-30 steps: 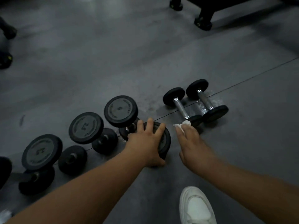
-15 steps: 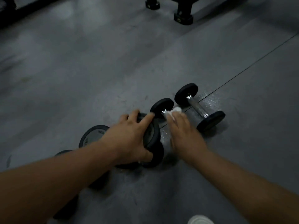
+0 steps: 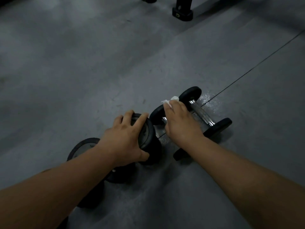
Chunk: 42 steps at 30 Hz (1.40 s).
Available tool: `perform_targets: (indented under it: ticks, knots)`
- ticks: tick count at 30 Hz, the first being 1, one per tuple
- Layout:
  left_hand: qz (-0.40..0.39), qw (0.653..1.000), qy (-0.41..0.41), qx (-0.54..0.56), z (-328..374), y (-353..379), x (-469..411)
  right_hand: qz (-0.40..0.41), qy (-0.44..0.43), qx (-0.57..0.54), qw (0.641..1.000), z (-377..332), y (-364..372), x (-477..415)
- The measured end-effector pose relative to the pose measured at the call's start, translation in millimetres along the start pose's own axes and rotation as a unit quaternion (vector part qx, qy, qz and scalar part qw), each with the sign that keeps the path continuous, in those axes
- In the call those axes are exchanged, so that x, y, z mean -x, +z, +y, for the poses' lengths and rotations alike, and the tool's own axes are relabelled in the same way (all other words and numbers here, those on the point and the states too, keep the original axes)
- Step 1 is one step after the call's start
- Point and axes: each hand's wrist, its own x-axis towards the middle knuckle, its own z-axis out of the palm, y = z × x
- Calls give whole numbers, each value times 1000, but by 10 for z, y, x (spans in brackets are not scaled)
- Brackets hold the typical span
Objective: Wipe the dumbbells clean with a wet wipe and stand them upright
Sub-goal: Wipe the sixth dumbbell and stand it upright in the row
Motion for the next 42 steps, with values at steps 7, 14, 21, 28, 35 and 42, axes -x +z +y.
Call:
perform_targets:
  ticks: [7,14,21,28,35,42]
  knots:
    - [178,956,218,77,716,255,416,-227,190,45,954,88,124,-356]
    - [-7,972,30,233,1155,924,-31,-301,286,-21,910,212,424,-352]
    - [61,963,30,261,1160,1133,-150,-283,308,-68,906,230,360,-185]
    - [57,974,133,173,669,1393,696,-273,437,-279,810,-111,357,668]
    - [0,976,71,207,136,1605,2196,-273,550,-495,615,-1069,387,1729]
    - [-39,907,-167,384,-146,2117,3426,-270,548,-461,644,-2402,682,2529]
